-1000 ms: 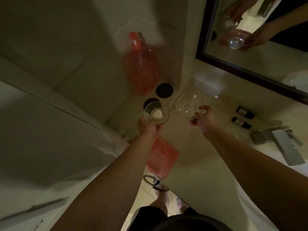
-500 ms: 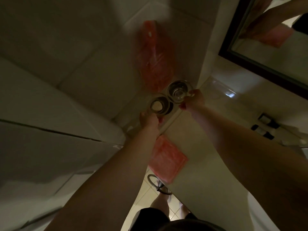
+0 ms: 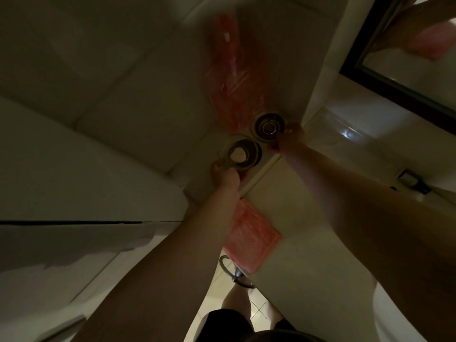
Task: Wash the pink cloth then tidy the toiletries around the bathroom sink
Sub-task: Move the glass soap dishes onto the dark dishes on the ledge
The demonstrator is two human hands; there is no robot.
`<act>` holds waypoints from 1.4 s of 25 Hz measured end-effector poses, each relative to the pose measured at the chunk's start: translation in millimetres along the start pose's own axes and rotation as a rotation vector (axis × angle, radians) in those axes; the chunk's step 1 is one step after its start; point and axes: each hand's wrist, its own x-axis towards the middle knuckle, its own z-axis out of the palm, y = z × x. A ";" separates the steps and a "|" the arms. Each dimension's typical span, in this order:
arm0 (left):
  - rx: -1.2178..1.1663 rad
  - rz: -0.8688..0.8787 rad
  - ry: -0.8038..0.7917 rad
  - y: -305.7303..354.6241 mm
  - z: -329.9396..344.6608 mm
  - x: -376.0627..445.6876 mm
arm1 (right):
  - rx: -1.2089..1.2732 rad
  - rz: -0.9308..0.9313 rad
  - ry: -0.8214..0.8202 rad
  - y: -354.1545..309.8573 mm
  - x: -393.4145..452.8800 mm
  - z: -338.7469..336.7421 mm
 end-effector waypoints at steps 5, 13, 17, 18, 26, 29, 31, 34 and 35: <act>-0.034 0.004 -0.026 7.5 8.4 -2.9 | 0.075 0.035 -0.010 -1.0 5.9 0.1; -0.019 -0.036 -0.032 4.4 10.3 0.3 | 0.019 0.009 0.006 -0.6 6.1 -7.6; 0.018 -0.028 -0.037 2.7 9.6 0.5 | 0.025 0.021 0.001 -0.3 6.2 -10.0; 0.014 -0.039 -0.056 2.9 8.6 -0.1 | 0.025 0.022 -0.003 -1.1 5.6 -10.6; 0.486 0.105 -0.081 4.3 -7.4 3.6 | -0.219 -0.011 -0.010 7.7 0.4 -19.1; 0.712 0.289 -0.004 7.6 -16.9 -6.7 | -0.491 -0.142 -0.025 14.2 -14.4 -33.2; 0.788 0.399 0.018 9.9 -21.1 -15.3 | -0.660 -0.213 -0.054 17.5 -27.1 -41.3; 0.908 0.546 0.002 10.5 -24.6 -33.0 | -0.802 -0.290 -0.109 24.0 -48.6 -49.4; 0.939 0.580 -0.019 11.1 -26.0 -41.1 | -0.865 -0.332 -0.097 25.8 -56.1 -52.6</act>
